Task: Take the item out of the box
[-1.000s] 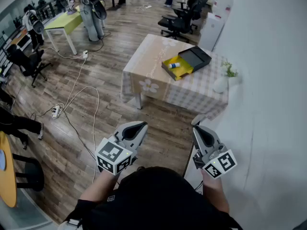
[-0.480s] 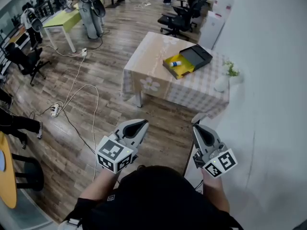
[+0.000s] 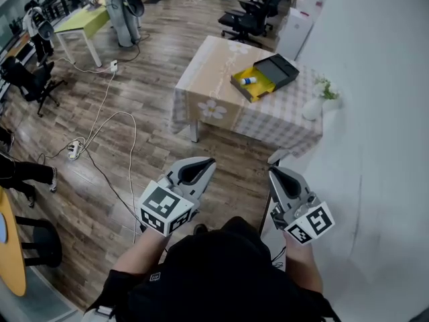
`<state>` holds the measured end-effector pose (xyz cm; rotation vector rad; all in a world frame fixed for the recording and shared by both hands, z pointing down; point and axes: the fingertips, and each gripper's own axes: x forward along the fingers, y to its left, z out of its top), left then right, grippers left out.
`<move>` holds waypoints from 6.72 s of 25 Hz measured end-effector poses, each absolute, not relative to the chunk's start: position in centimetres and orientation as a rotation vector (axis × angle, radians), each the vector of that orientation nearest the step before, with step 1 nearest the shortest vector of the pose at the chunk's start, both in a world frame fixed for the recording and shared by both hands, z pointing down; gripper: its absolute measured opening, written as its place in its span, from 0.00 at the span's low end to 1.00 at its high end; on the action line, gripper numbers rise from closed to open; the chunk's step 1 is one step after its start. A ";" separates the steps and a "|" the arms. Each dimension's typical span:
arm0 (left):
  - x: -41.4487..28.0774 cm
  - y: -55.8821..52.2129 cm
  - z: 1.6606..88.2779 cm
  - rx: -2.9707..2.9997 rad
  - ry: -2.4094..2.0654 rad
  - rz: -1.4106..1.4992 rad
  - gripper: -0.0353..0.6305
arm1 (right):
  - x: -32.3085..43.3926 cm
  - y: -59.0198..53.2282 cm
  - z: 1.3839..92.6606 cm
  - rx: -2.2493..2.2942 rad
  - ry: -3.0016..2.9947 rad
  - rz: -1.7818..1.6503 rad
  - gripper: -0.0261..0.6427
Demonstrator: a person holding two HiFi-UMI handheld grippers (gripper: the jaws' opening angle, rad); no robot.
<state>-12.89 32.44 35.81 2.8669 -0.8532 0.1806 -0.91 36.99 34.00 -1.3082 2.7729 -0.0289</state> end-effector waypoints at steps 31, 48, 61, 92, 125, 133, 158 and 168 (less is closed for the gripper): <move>-6.6 12.4 39.3 2.699 -0.948 0.317 0.08 | 6.7 16.0 36.9 -1.125 2.793 -0.253 0.10; 2.9 4.8 39.0 2.717 -0.852 0.318 0.08 | 15.8 9.0 38.3 -1.178 2.723 -0.329 0.10; 3.3 -6.8 39.0 2.741 -0.800 0.228 0.08 | 15.4 -1.6 39.5 -1.251 2.748 -0.368 0.10; 1.9 -23.4 39.0 2.724 -0.804 0.195 0.08 | 13.7 -17.9 39.3 -1.271 2.809 -0.388 0.10; 3.6 -29.1 46.3 2.570 -0.827 0.284 0.08 | 13.7 -24.4 58.8 -1.165 3.643 -0.375 0.11; 2.2 -29.2 48.1 2.515 -0.865 0.261 0.08 | 13.2 -23.5 65.0 -0.990 3.929 -0.334 0.25; -5.7 -26.9 47.8 2.387 -1.121 0.181 0.08 | 13.1 -25.1 73.2 -0.610 4.452 0.521 0.26; -7.5 -27.7 45.0 2.433 -1.198 0.153 0.08 | 13.0 -24.6 72.4 -0.606 4.453 0.371 0.25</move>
